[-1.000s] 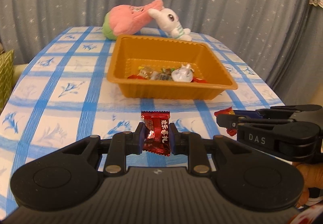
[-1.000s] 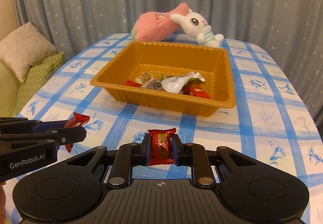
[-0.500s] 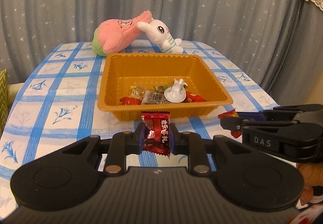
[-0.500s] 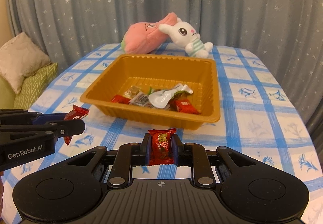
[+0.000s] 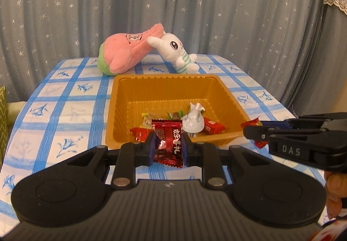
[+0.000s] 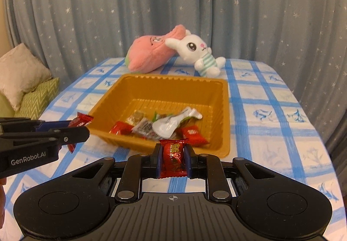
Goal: Organize snacks
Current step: 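Carry both red-wrapped candies over the orange tray with both tools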
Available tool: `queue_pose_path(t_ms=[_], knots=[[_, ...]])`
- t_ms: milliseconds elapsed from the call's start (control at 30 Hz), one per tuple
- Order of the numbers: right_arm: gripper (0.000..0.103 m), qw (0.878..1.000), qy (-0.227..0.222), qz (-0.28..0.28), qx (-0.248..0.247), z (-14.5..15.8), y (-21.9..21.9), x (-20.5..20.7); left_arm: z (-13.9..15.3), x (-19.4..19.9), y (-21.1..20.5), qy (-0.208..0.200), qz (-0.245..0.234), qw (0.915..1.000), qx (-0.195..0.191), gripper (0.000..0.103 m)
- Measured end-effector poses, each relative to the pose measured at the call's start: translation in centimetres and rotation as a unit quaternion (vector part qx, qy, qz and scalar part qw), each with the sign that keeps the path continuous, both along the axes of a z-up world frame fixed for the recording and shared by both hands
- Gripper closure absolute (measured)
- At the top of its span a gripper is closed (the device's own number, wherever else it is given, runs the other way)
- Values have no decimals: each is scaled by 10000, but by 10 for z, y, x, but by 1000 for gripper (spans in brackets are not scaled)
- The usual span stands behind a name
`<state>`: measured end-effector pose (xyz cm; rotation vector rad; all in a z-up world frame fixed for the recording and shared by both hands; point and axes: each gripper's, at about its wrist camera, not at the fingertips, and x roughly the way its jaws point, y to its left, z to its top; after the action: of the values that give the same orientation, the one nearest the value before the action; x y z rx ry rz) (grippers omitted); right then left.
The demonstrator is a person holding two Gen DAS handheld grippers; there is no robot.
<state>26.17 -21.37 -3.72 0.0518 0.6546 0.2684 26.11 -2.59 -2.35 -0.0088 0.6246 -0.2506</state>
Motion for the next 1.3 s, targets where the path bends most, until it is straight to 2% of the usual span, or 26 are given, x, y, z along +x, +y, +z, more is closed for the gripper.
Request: queue_pose_path(t_ms=[567, 1067, 1300], knots=[[82, 9993, -9, -200, 322, 11, -17, 57, 6, 59, -10, 33, -29, 10000, -37, 82], [82, 9980, 132, -315, 529, 1, -22, 102, -4, 116, -2, 166, 152, 9997, 29, 82], [82, 9972, 182, -305, 664, -3, -22, 123, -9, 137, 9, 241, 272, 9993, -78, 82]])
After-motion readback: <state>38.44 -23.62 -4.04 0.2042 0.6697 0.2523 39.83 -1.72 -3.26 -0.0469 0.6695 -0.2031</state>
